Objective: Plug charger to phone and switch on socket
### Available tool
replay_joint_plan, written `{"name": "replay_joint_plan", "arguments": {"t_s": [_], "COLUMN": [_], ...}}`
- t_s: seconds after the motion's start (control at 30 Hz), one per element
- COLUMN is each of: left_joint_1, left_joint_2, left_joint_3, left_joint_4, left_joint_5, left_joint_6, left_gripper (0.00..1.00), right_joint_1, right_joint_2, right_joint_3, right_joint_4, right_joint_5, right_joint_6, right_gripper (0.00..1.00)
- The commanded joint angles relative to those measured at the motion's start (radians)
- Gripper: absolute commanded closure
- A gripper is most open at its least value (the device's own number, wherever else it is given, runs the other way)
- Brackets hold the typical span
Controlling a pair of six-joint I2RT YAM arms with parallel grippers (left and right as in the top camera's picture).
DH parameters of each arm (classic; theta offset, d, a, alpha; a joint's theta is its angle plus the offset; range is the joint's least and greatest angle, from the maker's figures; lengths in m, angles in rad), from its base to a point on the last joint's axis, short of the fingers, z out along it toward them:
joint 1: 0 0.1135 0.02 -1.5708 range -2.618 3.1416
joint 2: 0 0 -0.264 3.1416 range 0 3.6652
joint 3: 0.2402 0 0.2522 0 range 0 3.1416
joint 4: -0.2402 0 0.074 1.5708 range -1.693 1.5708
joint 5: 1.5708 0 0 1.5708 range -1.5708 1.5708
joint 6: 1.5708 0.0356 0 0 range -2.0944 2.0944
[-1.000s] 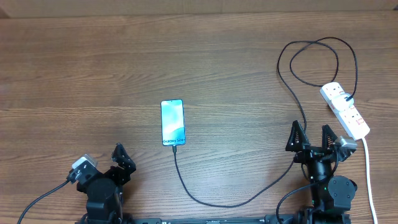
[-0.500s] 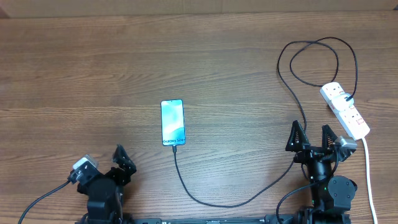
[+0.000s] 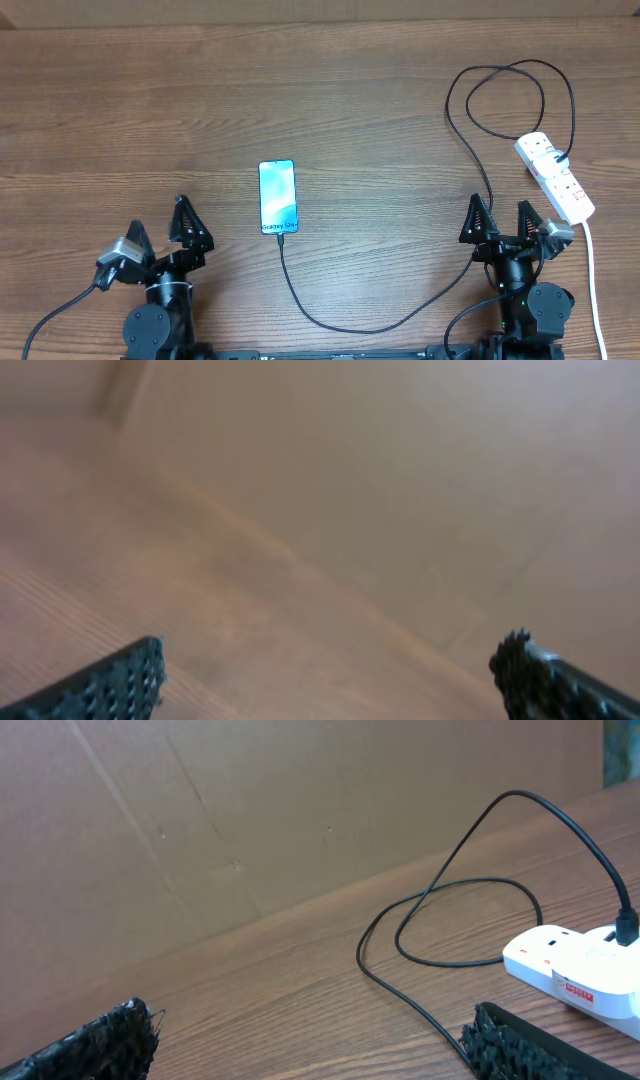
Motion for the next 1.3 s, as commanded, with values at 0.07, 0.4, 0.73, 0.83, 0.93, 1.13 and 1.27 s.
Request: {"name": "replay_joint_plan", "arguments": {"t_s": [0.07,0.4,0.73,0.83,0.93,1.13,1.27], "left_joint_1": [0.015,0.148,0.162,0.162,0.162,0.162,0.162], "left_joint_2": [-0.009,-0.009,-0.009,-0.009,-0.009,-0.009,-0.008], "left_joint_3": [-0.106,-0.174,-0.174,-0.174,-0.174,-0.174,-0.173], "left_joint_4": [0.139,0.089,0.063,0.064,0.066,0.065,0.065], "left_joint_5": [0.15,0.371,0.391,0.392,0.39,0.39,0.39], "left_joint_6": [0.184,0.359,0.433,0.433,0.433,0.433,0.433], "left_gripper": [0.01,0.01,0.01,0.0,0.01,0.0,0.0], "right_joint_1": [-0.007,-0.007,-0.007,-0.007,-0.007,-0.007,-0.007], "right_joint_2": [-0.01,-0.01,-0.01,-0.01,-0.01,-0.01,-0.01], "right_joint_3": [-0.011,-0.011,-0.011,-0.011,-0.011,-0.011,-0.011], "right_joint_4": [0.005,0.005,0.005,0.005,0.005,0.005,0.005], "right_joint_5": [0.009,0.009,0.009,0.009,0.009,0.009,0.009], "right_joint_6": [-0.01,-0.01,-0.01,-0.01,-0.01,-0.01,-0.01], "right_gripper": [0.0,0.0,0.0,0.0,0.0,0.0,0.0]}}
